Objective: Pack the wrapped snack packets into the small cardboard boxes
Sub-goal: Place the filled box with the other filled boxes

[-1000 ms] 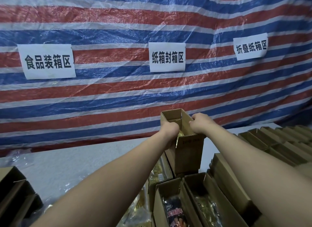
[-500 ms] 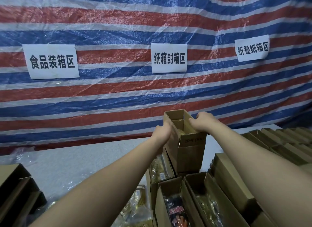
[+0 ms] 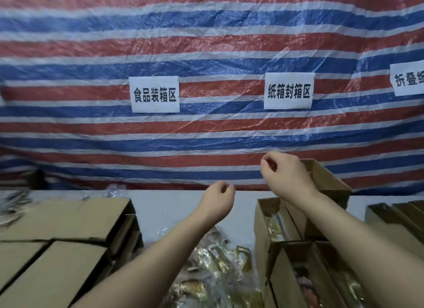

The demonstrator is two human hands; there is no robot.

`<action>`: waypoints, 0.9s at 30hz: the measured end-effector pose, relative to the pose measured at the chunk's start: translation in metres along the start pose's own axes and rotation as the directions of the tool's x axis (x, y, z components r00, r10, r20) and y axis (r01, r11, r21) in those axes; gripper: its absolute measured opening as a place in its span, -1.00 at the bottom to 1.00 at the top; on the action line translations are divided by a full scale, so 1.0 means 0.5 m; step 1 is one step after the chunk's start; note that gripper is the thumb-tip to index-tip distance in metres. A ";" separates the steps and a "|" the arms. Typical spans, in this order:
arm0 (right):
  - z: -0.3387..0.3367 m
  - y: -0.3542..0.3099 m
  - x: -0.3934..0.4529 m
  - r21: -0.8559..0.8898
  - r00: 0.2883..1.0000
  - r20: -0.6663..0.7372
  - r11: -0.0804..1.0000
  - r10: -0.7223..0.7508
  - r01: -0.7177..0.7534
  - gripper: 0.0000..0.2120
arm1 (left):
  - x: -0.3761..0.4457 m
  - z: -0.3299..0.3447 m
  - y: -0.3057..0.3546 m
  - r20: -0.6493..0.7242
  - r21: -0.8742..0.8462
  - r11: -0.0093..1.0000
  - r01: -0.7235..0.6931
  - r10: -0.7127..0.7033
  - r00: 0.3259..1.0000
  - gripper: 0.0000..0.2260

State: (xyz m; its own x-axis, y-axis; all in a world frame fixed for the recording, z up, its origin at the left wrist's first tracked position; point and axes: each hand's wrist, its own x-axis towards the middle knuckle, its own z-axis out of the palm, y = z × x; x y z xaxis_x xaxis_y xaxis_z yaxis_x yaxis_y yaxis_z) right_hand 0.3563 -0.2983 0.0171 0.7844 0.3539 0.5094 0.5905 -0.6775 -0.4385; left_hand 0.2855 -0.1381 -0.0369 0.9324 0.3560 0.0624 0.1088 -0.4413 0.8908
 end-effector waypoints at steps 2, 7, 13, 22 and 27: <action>0.034 -0.068 -0.041 0.101 1.000 0.028 0.995 -0.009 0.006 -0.85 | -0.051 -0.061 -0.032 -0.031 -0.016 1.000 -0.012 0.012 0.999 -0.77; 0.115 -0.196 -0.155 0.259 0.984 0.162 0.966 -0.068 0.024 -0.83 | -0.187 -0.197 -0.136 -0.077 0.032 0.999 0.035 -0.032 0.996 -0.73; 0.175 -0.270 -0.251 0.304 0.966 0.255 0.951 -0.027 -0.053 -0.77 | -0.326 -0.312 -0.290 -0.165 0.052 0.995 0.087 -0.078 0.983 -0.73; 0.269 -0.291 -0.391 0.283 0.923 0.383 0.947 0.034 -0.152 -0.77 | -0.408 -0.444 -0.458 -0.316 0.436 0.859 0.267 -0.131 0.940 -0.62; 0.336 -0.352 -0.422 0.255 0.858 0.513 0.953 0.012 -0.166 -0.90 | -0.387 -0.488 -0.543 -0.309 0.690 0.639 0.340 -0.164 0.937 -0.35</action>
State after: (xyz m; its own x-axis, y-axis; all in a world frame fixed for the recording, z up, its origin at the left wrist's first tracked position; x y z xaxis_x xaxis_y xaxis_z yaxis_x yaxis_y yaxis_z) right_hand 0.1191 -0.1455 -0.1375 0.7778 0.6264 0.0525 0.4811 -0.5395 -0.6910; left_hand -0.0087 0.1138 -0.1810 0.7491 0.6605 0.0518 0.6241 -0.7297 0.2794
